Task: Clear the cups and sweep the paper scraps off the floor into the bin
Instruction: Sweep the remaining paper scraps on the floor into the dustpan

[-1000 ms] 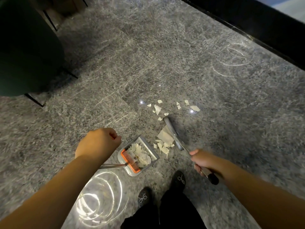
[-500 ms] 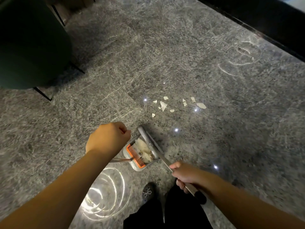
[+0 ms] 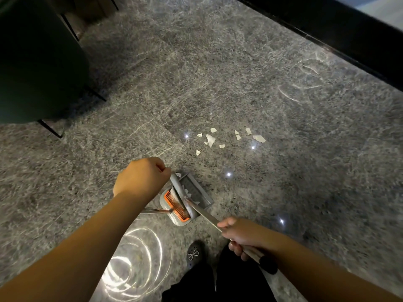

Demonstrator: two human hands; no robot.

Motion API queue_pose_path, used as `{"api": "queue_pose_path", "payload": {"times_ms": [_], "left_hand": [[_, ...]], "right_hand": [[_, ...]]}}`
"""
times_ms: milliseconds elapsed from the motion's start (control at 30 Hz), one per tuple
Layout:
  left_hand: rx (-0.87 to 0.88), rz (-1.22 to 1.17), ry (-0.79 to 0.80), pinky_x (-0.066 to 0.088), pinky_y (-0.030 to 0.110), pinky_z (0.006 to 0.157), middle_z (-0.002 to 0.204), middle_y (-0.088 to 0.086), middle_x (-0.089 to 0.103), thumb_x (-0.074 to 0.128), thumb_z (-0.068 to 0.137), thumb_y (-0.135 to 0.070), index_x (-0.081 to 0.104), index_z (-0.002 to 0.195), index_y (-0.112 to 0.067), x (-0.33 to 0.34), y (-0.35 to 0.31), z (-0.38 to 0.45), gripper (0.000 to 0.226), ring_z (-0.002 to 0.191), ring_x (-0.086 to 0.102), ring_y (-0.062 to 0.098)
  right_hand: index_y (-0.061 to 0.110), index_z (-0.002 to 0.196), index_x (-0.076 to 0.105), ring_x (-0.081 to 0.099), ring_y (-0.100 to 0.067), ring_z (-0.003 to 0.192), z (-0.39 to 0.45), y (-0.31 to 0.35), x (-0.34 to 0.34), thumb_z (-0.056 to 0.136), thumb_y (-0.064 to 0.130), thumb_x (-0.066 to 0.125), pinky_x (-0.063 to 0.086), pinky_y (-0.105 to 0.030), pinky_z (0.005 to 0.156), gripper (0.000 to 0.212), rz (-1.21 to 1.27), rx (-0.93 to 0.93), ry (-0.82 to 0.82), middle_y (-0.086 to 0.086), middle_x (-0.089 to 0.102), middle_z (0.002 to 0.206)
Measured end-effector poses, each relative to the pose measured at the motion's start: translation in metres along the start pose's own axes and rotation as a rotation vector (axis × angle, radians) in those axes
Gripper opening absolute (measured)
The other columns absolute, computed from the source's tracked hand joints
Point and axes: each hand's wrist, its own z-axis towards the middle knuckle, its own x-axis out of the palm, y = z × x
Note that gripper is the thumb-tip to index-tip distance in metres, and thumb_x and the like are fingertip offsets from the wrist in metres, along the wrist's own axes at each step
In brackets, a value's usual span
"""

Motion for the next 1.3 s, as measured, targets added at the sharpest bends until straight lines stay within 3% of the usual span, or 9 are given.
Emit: {"api": "queue_pose_path", "payload": {"times_ms": [200,333,500,634,800,1000,1300], "left_hand": [[0.005,0.026,-0.017,0.046,0.030,0.067,0.080,-0.007,0.066,0.058,0.089,-0.048,0.064,0.082,-0.035,0.002,0.003,-0.007,0.016,0.076,0.060,0.019],[0.003,0.025,-0.014,0.041,0.028,0.064,0.076,-0.009,0.063,0.057,0.090,-0.047,0.063,0.082,-0.034,0.001,0.005,-0.010,0.017,0.074,0.059,0.018],[0.009,0.016,-0.016,0.044,0.029,0.066,0.074,-0.009,0.063,0.057,0.090,-0.046,0.063,0.081,-0.034,0.002,0.009,-0.011,0.016,0.073,0.059,0.018],[0.018,0.012,-0.023,0.043,0.028,0.062,0.072,-0.010,0.063,0.057,0.089,-0.045,0.064,0.081,-0.034,0.002,0.010,-0.009,0.015,0.071,0.059,0.016],[0.027,0.021,-0.027,0.041,0.027,0.059,0.072,-0.009,0.063,0.056,0.090,-0.044,0.063,0.082,-0.035,0.002,0.011,-0.010,0.014,0.071,0.059,0.016],[0.036,0.028,-0.019,0.044,0.028,0.062,0.073,-0.008,0.064,0.055,0.091,-0.045,0.064,0.083,-0.034,0.002,0.008,-0.006,0.016,0.069,0.059,0.014],[0.041,0.041,-0.020,0.040,0.026,0.057,0.073,-0.008,0.062,0.056,0.091,-0.046,0.063,0.084,-0.033,0.003,0.006,-0.007,0.016,0.071,0.059,0.018]], "right_hand": [[0.026,0.125,0.050,0.042,-0.006,0.037,-0.014,-0.008,-0.013,0.099,0.018,0.042,0.035,-0.017,0.038,0.029,0.108,0.021,-0.118,-0.004,0.048,0.061],[0.026,0.120,0.049,0.043,-0.006,0.038,-0.023,-0.011,-0.024,0.100,0.021,0.042,0.036,-0.018,0.037,0.022,0.163,0.021,-0.134,-0.004,0.048,0.062],[0.026,0.116,0.051,0.037,-0.005,0.036,-0.029,-0.015,-0.033,0.102,0.022,0.042,0.033,-0.014,0.035,0.018,0.441,0.062,-0.094,-0.001,0.043,0.052],[0.025,0.114,0.052,0.035,-0.004,0.034,-0.033,-0.015,-0.038,0.102,0.019,0.042,0.030,-0.012,0.035,0.017,0.473,0.066,-0.086,-0.003,0.040,0.055],[0.027,0.110,0.052,0.036,-0.004,0.036,-0.038,-0.010,-0.029,0.102,0.016,0.041,0.030,-0.012,0.036,0.018,0.363,0.054,-0.055,-0.004,0.040,0.058],[0.027,0.120,0.053,0.038,-0.004,0.037,-0.035,-0.003,-0.012,0.101,0.017,0.041,0.032,-0.013,0.037,0.024,0.249,0.074,-0.029,-0.004,0.043,0.065],[0.020,0.139,0.040,0.046,-0.008,0.051,-0.024,0.018,0.021,0.098,0.012,0.038,0.040,-0.018,0.045,0.041,-0.284,-0.009,0.052,-0.001,0.050,0.069]]}}
